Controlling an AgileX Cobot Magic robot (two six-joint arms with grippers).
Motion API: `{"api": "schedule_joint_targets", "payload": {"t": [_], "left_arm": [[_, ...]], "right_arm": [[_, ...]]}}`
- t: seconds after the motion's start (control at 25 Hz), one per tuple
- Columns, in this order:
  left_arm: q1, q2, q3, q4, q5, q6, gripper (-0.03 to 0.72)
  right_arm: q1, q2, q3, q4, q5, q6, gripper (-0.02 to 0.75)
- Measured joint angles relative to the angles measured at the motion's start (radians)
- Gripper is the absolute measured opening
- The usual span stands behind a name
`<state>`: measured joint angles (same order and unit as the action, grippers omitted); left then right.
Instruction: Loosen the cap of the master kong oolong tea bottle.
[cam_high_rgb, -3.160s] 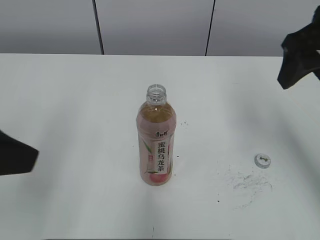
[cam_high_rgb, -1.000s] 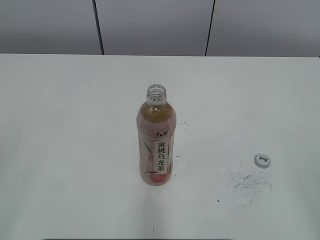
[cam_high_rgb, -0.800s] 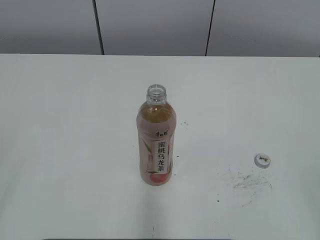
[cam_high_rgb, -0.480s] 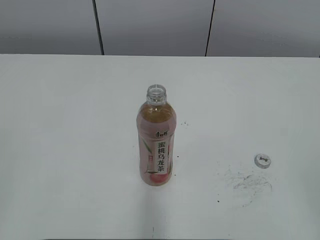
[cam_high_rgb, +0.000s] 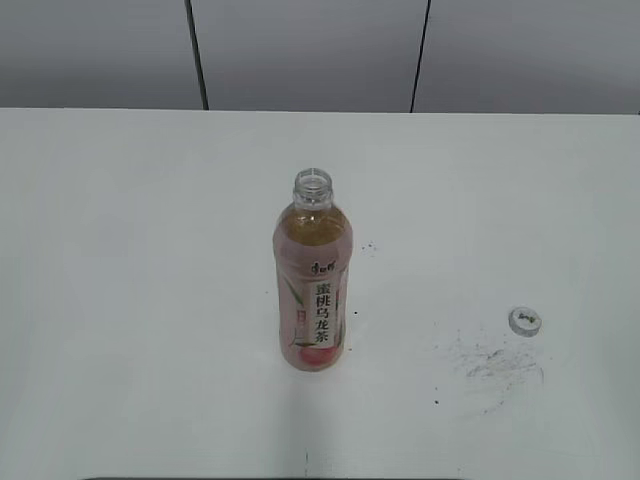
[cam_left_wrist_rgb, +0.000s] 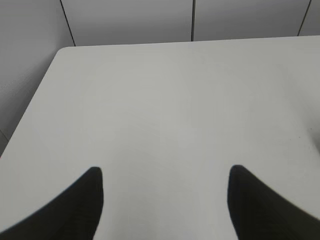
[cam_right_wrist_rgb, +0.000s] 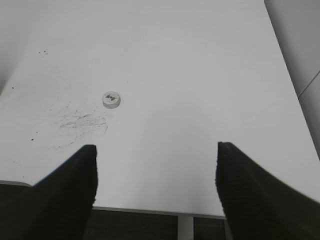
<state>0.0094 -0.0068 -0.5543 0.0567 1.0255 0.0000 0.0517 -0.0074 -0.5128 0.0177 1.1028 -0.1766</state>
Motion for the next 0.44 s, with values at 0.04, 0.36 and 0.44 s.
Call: {"api": "schedule_joint_targets", "payload": {"t": [0.04, 0.36, 0.44], "left_arm": [[0.0, 0.0, 0.0, 0.0, 0.0, 0.0, 0.463], [0.0, 0.0, 0.0, 0.0, 0.0, 0.0, 0.459], [0.0, 0.0, 0.0, 0.0, 0.0, 0.0, 0.459]], "right_arm": [[0.0, 0.0, 0.0, 0.0, 0.0, 0.0, 0.554], [0.0, 0.0, 0.0, 0.0, 0.0, 0.0, 0.554], [0.0, 0.0, 0.0, 0.0, 0.0, 0.0, 0.554]]}}
